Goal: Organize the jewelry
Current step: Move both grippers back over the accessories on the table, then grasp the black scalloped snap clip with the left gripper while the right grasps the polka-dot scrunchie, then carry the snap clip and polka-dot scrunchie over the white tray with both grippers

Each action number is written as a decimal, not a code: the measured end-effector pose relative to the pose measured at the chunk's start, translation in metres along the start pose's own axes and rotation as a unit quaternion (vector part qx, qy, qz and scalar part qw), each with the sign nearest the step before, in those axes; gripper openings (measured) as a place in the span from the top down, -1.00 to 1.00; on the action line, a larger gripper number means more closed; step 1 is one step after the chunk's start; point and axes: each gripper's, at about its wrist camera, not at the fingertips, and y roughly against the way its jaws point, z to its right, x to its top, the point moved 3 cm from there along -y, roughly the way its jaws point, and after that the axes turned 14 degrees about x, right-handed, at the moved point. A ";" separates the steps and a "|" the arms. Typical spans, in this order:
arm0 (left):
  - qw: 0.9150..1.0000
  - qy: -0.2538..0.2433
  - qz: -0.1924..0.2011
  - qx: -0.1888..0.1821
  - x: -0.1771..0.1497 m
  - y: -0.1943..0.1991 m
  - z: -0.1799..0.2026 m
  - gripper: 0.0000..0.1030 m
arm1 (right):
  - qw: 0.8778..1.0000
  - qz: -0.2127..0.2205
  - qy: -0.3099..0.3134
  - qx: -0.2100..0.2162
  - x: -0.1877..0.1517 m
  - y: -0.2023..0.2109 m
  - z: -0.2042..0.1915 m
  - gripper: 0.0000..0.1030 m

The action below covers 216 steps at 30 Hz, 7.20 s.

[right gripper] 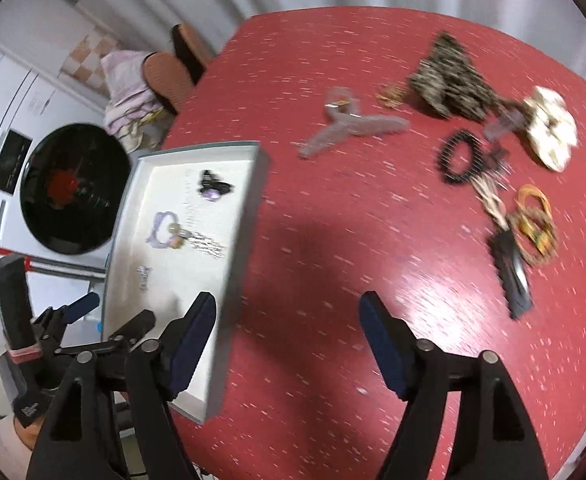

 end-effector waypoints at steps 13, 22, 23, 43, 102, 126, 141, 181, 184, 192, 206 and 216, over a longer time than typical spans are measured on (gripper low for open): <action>0.997 -0.054 0.029 -0.044 0.012 0.055 0.096 -0.98 | 0.994 0.031 -0.090 -0.049 -0.033 0.055 0.104 -0.63; 0.995 -0.080 0.020 -0.061 0.020 0.060 0.170 -0.98 | 0.987 0.045 -0.118 -0.101 -0.033 0.085 0.169 -0.63; 0.995 -0.080 0.019 -0.062 0.020 0.058 0.176 -0.98 | 0.986 0.046 -0.121 -0.107 -0.030 0.087 0.175 -0.63; 0.995 -0.072 -0.001 -0.071 0.030 0.031 0.254 -0.98 | 0.985 0.031 -0.036 -0.168 0.038 0.049 0.215 -0.63; 0.985 -0.153 0.042 -0.067 0.053 0.012 0.344 -0.64 | 0.988 0.082 -0.087 -0.099 0.037 0.110 0.305 -0.63; 0.985 -0.150 0.059 -0.070 0.053 0.017 0.352 -0.02 | 0.993 0.058 -0.014 -0.106 0.155 0.047 0.261 0.55; 0.984 -0.124 0.040 -0.125 0.054 0.034 0.317 0.36 | 0.994 0.082 -0.006 -0.069 0.090 0.099 0.231 0.80; 0.990 -0.056 0.066 -0.115 0.016 0.108 0.129 0.36 | 0.998 0.053 -0.021 -0.024 -0.006 0.124 0.071 0.80; 0.990 -0.044 0.067 -0.112 0.012 0.111 0.110 0.36 | 0.998 0.050 -0.010 -0.021 -0.007 0.122 0.053 0.80; 0.993 -0.009 0.064 -0.100 0.000 0.107 0.062 0.36 | 0.999 0.036 0.021 -0.011 -0.006 0.107 0.007 0.80; 0.994 0.067 0.046 -0.069 -0.019 0.079 -0.032 0.36 | 0.996 -0.010 0.090 0.016 0.002 0.051 -0.081 0.80; 0.993 0.107 0.023 -0.052 -0.028 0.049 -0.079 0.36 | 0.990 -0.049 0.124 0.039 0.004 -0.002 -0.132 0.80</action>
